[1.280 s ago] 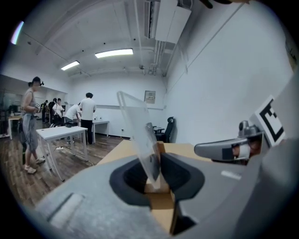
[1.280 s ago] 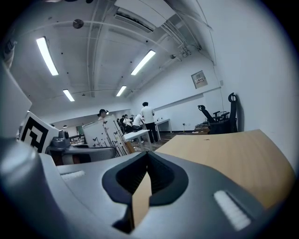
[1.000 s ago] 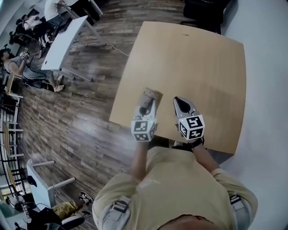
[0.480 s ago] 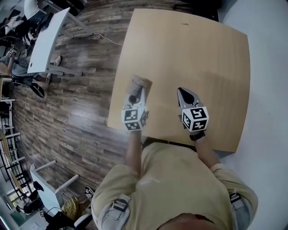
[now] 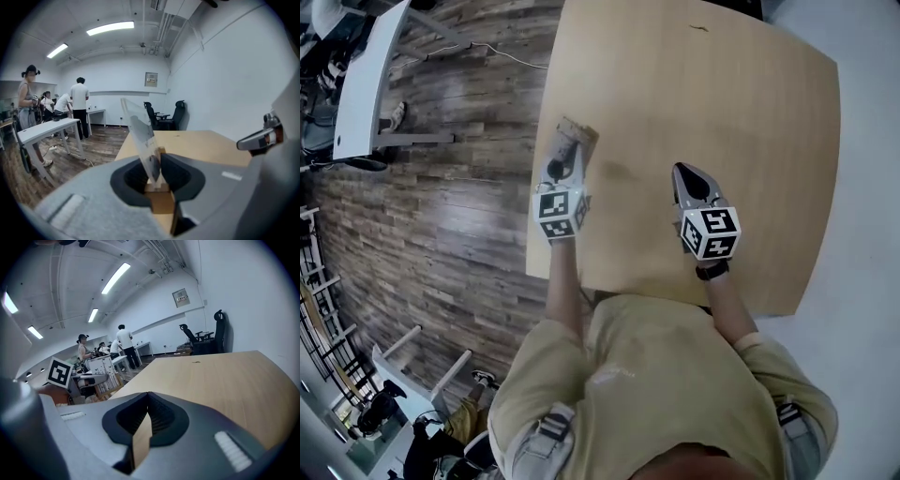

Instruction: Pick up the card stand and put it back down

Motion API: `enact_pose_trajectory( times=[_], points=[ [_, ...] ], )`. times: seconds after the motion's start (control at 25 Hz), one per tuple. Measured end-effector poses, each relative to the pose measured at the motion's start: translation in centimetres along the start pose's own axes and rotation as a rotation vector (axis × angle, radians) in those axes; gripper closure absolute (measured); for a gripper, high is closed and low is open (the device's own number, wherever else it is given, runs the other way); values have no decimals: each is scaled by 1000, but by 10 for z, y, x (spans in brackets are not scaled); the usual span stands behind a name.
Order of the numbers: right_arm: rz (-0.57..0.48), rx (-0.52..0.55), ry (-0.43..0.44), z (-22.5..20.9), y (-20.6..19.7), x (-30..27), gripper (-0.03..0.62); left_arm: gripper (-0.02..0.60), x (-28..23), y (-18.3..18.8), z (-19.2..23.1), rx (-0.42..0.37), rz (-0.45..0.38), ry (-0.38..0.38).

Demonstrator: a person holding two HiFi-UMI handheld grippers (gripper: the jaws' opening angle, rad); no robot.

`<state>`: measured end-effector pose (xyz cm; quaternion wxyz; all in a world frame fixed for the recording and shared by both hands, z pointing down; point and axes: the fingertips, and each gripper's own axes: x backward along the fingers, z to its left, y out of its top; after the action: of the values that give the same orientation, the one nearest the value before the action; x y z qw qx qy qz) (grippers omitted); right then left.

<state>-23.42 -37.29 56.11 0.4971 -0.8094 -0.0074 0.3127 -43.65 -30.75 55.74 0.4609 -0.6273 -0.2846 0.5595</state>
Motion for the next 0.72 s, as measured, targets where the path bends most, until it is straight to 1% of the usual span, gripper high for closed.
enact_pose_trajectory(
  times=[0.2, 0.36, 0.44, 0.56, 0.72],
  points=[
    [52, -3, -21, -11, -14, -39, 589, 517, -58, 1, 26, -27, 0, -54],
    [75, -38, -33, -7, -21, -64, 589, 520, -98, -3, 36, -69, 9, -126],
    [80, -44, -44, -5, -24, -77, 589, 522, -119, -9, 39, -95, 8, -176],
    [81, -53, -62, -9, -30, -97, 589, 522, -151, -13, 40, -146, -27, -263],
    [83, -77, -90, -17, -35, -111, 589, 523, -176, -18, 30, -234, -73, -411]
  ],
)
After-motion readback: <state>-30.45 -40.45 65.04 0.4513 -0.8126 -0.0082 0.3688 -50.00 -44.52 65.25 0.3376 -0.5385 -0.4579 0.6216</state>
